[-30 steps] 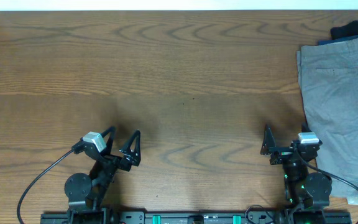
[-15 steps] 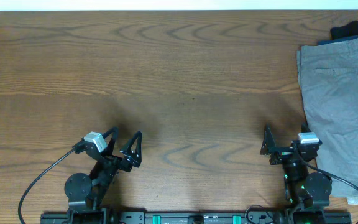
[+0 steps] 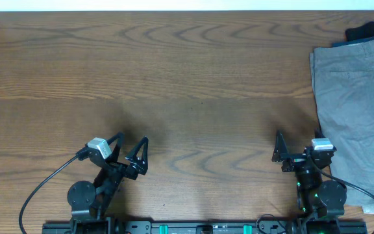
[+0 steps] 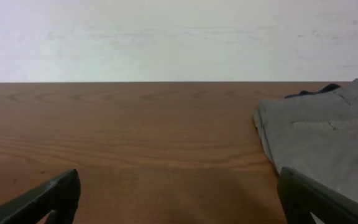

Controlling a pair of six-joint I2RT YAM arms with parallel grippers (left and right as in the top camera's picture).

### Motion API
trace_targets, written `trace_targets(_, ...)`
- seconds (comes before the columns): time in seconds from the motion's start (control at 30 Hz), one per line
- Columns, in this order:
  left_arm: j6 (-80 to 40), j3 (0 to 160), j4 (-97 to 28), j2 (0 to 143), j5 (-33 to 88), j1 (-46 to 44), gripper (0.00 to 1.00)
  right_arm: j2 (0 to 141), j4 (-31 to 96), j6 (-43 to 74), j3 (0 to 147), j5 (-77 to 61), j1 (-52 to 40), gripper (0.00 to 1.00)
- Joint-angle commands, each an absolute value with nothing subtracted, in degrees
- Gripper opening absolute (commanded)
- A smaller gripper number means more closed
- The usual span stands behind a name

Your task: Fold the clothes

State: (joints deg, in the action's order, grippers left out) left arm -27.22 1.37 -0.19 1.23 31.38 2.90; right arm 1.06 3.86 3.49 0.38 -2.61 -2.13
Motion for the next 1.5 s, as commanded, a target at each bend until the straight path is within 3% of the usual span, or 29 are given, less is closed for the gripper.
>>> trace_targets(0.0,-27.8,0.3,-2.3,0.6,32.6,3.2,0.98,1.1,4.1,4.4,0.3,-3.2,-2.7,0.99)
trace_targets(0.8,-27.7,0.3,-2.3,0.6,32.6,3.2,0.98,1.1,4.0,4.5,0.3,-3.4,-2.7,0.99)
trace_targets(0.9,-27.7,0.3,-2.3,0.6,32.6,3.2,0.98,1.1,3.5,10.2,0.3,-8.4,-2.7,0.99)
trace_targets(1.13,-27.7,0.3,-2.3,0.6,32.6,3.2,0.98,1.1,2.6,37.9,0.3,-28.3,-2.7,0.99)
trace_targets(1.47,-27.7,0.3,-2.3,0.6,32.6,3.2,0.98,1.1,0.7,41.9,0.3,-33.1,-2.7,0.99)
